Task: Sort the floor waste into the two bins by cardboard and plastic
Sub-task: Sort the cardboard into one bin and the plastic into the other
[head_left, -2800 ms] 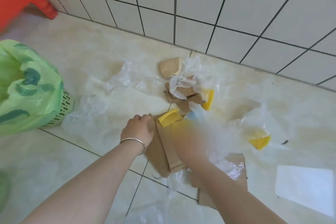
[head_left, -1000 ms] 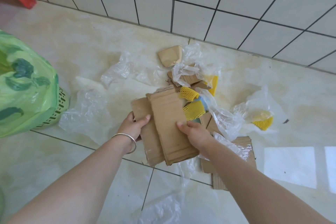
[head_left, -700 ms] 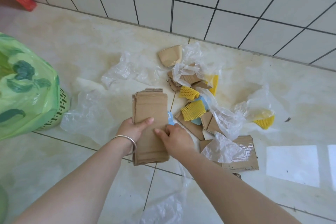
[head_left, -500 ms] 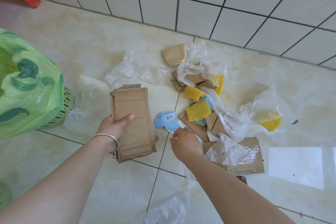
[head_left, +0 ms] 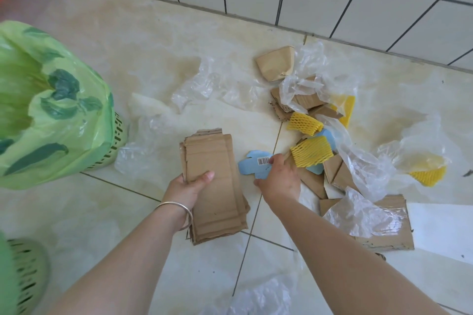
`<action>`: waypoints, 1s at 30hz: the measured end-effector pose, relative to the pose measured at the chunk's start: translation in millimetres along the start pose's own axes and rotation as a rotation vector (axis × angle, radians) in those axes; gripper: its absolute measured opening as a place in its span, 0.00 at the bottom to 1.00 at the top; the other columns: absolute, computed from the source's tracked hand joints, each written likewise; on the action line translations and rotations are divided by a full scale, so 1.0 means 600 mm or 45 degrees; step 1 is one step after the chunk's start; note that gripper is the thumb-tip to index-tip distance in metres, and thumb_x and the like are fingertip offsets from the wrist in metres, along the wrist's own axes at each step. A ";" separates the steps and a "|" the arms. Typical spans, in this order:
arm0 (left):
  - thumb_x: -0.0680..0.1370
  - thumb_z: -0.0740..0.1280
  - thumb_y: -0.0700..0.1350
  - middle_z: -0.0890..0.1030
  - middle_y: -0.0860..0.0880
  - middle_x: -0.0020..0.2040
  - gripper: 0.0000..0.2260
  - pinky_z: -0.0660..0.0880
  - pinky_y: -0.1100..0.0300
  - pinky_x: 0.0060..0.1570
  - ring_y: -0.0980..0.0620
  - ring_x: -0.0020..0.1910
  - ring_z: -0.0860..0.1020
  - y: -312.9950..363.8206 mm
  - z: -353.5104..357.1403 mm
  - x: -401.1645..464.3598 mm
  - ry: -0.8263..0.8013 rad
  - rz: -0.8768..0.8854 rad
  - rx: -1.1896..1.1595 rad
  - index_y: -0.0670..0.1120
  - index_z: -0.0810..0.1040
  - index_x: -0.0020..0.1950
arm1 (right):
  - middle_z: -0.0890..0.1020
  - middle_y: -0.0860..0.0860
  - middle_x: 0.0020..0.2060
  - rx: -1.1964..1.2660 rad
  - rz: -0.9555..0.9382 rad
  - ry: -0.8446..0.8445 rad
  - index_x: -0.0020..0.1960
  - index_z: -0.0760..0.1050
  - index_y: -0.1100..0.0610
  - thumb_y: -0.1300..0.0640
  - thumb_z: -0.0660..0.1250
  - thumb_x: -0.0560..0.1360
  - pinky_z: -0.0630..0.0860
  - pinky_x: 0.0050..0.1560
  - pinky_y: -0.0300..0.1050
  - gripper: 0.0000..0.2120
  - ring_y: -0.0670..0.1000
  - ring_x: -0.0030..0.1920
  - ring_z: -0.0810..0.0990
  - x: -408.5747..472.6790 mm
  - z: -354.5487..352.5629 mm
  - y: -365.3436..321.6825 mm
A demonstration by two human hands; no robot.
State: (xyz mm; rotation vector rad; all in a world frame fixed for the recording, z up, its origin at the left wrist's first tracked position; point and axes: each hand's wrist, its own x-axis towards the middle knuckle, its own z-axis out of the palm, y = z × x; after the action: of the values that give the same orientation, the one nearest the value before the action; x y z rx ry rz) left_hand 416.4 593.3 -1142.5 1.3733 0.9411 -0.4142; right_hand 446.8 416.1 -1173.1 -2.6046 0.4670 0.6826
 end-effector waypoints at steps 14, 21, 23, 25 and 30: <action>0.73 0.71 0.43 0.83 0.45 0.44 0.07 0.80 0.55 0.41 0.47 0.41 0.81 0.010 0.058 -0.007 -0.111 0.041 0.031 0.45 0.79 0.49 | 0.77 0.50 0.44 0.834 0.253 -0.145 0.71 0.63 0.59 0.55 0.73 0.71 0.72 0.43 0.38 0.32 0.48 0.46 0.79 -0.033 -0.085 0.079; 0.73 0.71 0.43 0.82 0.45 0.44 0.04 0.79 0.54 0.42 0.46 0.41 0.81 0.004 0.093 -0.019 -0.166 0.044 0.039 0.46 0.79 0.47 | 0.81 0.54 0.54 -0.073 0.112 -0.286 0.54 0.80 0.55 0.60 0.65 0.74 0.77 0.53 0.44 0.10 0.54 0.54 0.79 -0.021 -0.167 0.152; 0.73 0.71 0.43 0.83 0.43 0.45 0.05 0.79 0.52 0.45 0.45 0.41 0.81 0.003 0.099 -0.019 -0.168 0.038 0.043 0.46 0.79 0.47 | 0.80 0.54 0.55 -0.145 0.088 -0.233 0.55 0.80 0.55 0.59 0.65 0.75 0.75 0.53 0.43 0.10 0.54 0.57 0.78 -0.013 -0.174 0.162; 0.73 0.71 0.43 0.83 0.44 0.44 0.03 0.80 0.53 0.43 0.46 0.40 0.81 0.001 0.106 -0.022 -0.176 0.044 0.041 0.46 0.79 0.46 | 0.79 0.53 0.56 -0.163 0.070 -0.218 0.56 0.79 0.53 0.58 0.65 0.75 0.73 0.52 0.42 0.11 0.54 0.57 0.78 -0.013 -0.170 0.164; 0.73 0.71 0.43 0.83 0.44 0.44 0.03 0.79 0.51 0.46 0.46 0.41 0.81 -0.006 0.119 -0.026 -0.187 0.045 0.043 0.47 0.79 0.45 | 0.80 0.53 0.53 -0.209 -0.020 -0.201 0.54 0.78 0.54 0.57 0.60 0.76 0.75 0.49 0.45 0.11 0.55 0.54 0.78 -0.028 -0.140 0.159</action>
State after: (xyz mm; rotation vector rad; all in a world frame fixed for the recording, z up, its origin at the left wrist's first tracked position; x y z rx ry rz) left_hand 427.5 520.8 -1138.3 1.3687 0.7912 -0.4991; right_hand 426.3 299.0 -1125.2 -2.6744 0.3549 0.9496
